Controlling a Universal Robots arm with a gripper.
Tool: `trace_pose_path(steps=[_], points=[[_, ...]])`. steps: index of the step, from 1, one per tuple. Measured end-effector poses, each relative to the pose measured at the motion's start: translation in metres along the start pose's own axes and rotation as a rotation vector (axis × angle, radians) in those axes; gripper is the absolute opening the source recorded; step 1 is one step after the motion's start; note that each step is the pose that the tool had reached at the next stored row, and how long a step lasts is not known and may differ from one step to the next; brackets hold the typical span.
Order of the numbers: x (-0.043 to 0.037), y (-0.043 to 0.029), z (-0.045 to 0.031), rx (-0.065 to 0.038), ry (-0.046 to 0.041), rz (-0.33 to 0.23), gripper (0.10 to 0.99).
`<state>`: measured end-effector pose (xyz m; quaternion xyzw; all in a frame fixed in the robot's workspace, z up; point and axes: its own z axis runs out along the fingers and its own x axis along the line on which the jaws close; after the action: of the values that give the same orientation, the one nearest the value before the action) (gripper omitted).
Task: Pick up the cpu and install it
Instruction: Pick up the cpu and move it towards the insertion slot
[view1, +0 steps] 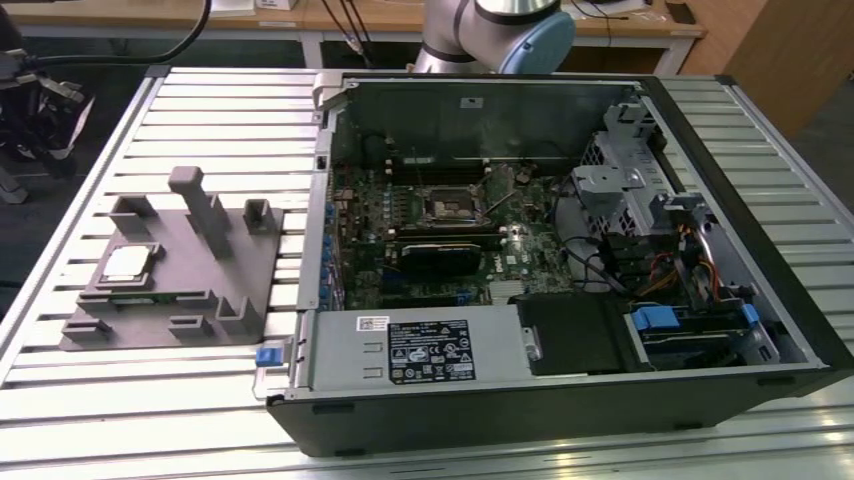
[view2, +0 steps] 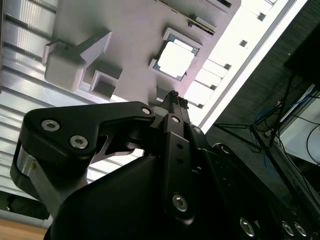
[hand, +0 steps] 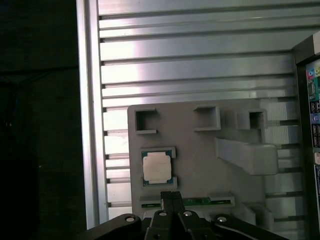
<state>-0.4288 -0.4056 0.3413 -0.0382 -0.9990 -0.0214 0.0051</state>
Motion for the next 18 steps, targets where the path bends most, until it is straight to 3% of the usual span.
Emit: trace_pose_path(steps=[6,18], points=[[-0.0005,-0.0053,0.0052,-0.001,0.0004,0.0,0.106],[-0.0011,-0.0115,0.024,0.0,0.0066,0.0,0.106]])
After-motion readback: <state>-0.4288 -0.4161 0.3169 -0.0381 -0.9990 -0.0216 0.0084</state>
